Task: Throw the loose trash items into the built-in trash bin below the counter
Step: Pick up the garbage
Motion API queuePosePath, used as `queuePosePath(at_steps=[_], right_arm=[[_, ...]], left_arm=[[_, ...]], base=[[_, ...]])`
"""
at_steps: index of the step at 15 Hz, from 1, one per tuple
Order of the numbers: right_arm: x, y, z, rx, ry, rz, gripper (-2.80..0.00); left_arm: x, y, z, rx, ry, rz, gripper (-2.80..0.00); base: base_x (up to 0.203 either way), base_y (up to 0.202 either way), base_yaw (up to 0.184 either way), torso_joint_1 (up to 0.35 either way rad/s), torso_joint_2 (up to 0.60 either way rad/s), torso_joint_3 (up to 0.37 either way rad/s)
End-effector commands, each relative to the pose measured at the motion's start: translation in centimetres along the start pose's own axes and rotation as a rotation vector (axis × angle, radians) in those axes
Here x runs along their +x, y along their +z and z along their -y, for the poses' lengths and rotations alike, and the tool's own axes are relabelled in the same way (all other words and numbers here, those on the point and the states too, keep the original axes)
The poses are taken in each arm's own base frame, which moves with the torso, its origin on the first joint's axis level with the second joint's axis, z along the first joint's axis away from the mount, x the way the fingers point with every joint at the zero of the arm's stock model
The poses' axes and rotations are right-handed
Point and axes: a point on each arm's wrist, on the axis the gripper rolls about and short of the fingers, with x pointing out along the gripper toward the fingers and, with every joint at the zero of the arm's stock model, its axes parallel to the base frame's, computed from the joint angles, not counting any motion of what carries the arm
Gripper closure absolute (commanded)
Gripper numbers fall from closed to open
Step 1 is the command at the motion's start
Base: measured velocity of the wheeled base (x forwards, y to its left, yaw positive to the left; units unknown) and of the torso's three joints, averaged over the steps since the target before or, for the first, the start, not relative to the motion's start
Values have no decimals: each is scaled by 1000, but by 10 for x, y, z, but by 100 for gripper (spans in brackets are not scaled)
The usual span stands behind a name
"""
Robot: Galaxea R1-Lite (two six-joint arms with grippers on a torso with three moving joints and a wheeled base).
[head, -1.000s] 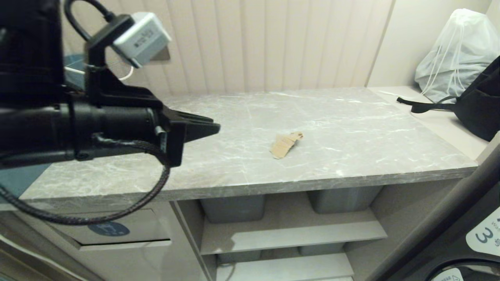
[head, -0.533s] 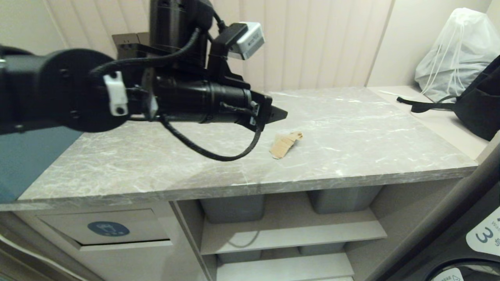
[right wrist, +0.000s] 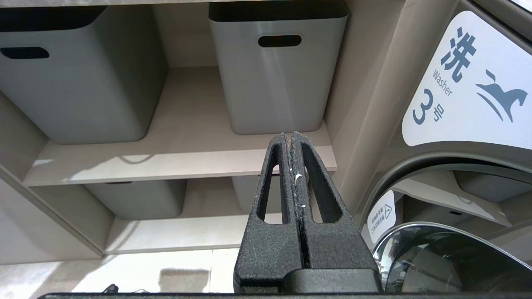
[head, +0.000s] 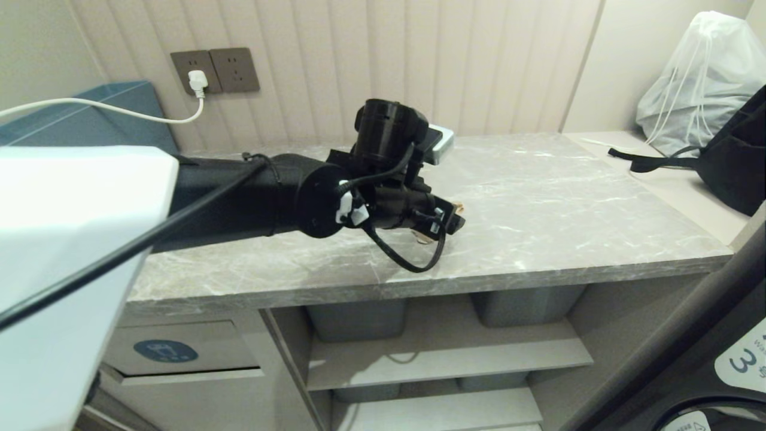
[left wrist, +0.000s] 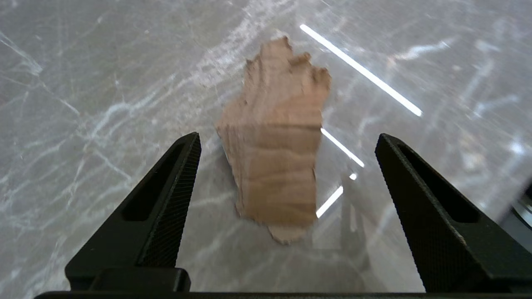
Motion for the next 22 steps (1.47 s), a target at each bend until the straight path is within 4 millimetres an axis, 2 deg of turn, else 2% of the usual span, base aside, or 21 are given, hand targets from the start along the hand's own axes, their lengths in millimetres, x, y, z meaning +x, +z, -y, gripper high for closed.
queuePosePath(at_steps=[1,15,16,22], right_arm=[[0,0,0,0,1,1,0],[0,0,0,0,1,1,0],[0,0,0,0,1,1,0],[0,0,0,0,1,1,0]], left_arm=[[18,-12,3,3,16,-18,-280],[44,-24,-1,-8,79,36,-280],[46,-26,-4,-10,85,32,0],[49,-27,-5,-12,85,49,0]], base=[[0,0,0,0,0,0],[0,0,0,0,0,0],[0,0,0,0,0,0],[0,0,0,0,0,0]])
